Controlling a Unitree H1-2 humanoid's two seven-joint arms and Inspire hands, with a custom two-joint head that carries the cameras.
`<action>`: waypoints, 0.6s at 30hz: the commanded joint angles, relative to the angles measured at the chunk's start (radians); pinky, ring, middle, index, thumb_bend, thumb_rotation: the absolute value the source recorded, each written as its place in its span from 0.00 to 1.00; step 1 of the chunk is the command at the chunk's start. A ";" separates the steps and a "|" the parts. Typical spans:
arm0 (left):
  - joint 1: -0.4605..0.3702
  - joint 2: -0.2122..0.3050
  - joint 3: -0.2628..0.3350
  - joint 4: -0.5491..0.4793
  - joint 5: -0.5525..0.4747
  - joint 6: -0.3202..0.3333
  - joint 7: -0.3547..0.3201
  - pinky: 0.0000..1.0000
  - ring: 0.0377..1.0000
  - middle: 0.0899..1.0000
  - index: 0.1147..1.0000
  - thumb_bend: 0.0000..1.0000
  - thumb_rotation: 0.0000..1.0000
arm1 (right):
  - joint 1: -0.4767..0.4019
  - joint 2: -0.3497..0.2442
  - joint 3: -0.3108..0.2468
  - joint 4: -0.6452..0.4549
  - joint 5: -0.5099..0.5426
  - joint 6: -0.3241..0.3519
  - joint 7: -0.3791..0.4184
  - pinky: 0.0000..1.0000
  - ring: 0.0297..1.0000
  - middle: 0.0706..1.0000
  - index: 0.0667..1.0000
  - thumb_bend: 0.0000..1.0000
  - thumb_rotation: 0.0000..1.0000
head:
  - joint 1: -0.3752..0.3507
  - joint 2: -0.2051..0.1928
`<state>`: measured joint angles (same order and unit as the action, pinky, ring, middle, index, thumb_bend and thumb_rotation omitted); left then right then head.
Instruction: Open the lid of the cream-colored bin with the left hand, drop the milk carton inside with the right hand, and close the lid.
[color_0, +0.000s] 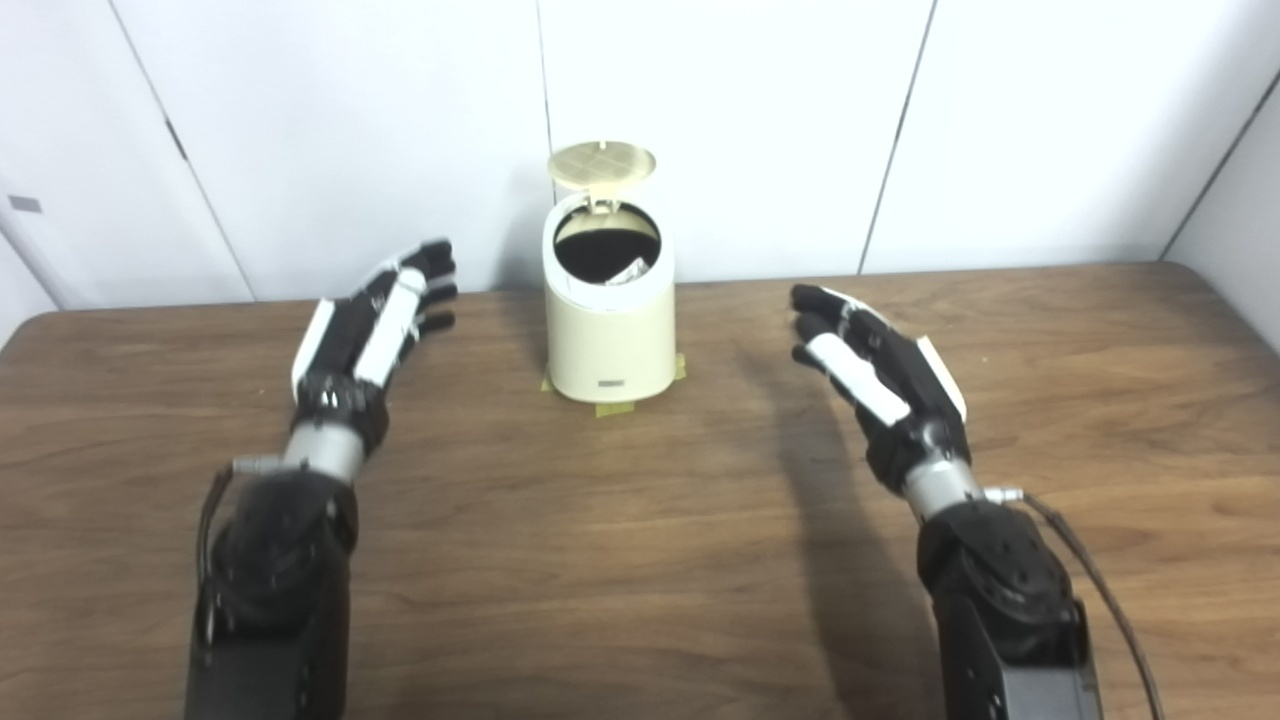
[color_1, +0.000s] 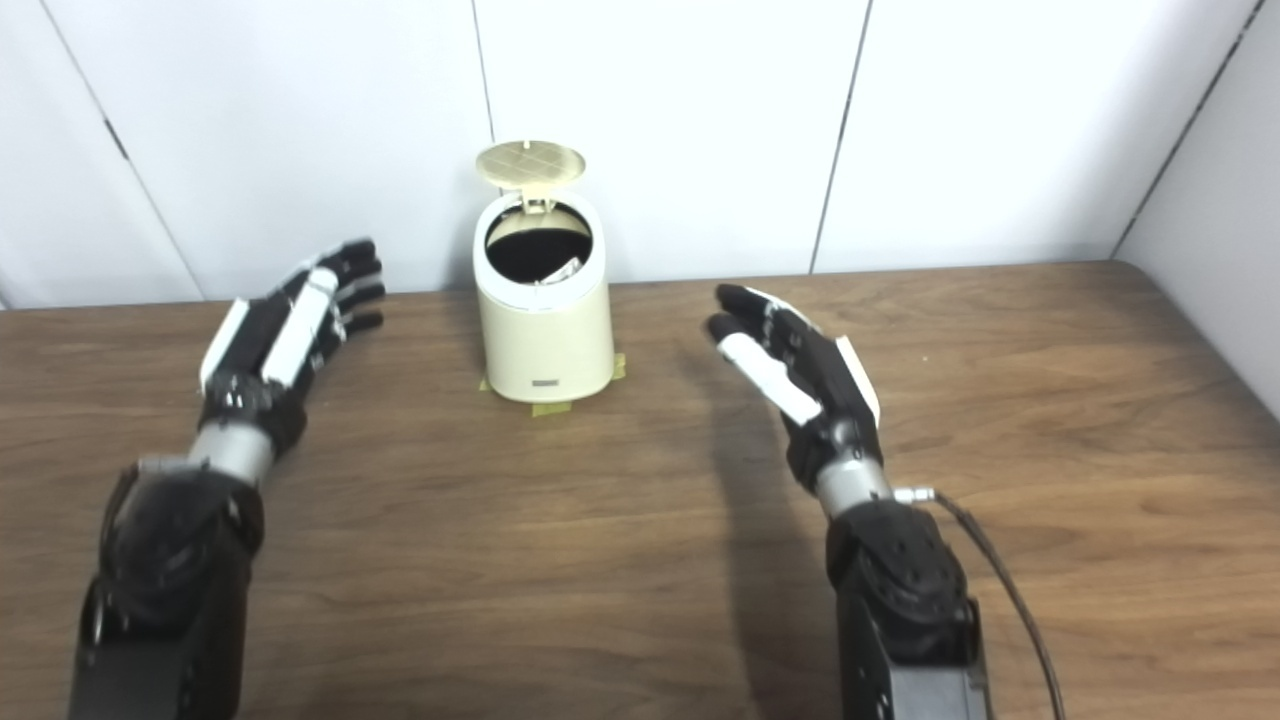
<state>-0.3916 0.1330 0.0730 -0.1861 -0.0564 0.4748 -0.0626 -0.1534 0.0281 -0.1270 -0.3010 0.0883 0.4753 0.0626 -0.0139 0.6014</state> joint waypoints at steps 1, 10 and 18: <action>-0.093 0.020 0.002 0.009 -0.032 -0.006 -0.015 0.83 0.85 0.85 0.80 0.37 0.72 | 0.002 -0.008 0.005 -0.045 0.052 -0.006 -0.007 0.84 0.90 0.92 0.90 0.55 0.84 | 0.011 -0.006; -0.273 0.063 -0.027 0.147 -0.050 -0.009 -0.048 0.84 0.86 0.85 0.79 0.40 0.66 | 0.071 -0.002 0.025 -0.037 0.121 -0.006 -0.060 0.85 0.90 0.90 0.90 0.56 0.95 | 0.036 -0.024; -0.393 0.077 -0.071 0.288 -0.026 -0.058 -0.090 0.86 0.87 0.86 0.81 0.41 0.69 | 0.097 0.010 0.046 -0.023 0.121 -0.028 -0.059 0.85 0.89 0.89 0.90 0.55 1.00 | 0.056 -0.043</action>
<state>-0.7078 0.1950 0.0048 0.1038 -0.0876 0.4583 -0.1453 -0.0335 0.0358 -0.0877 -0.3023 0.2092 0.4764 -0.0004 0.0414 0.5569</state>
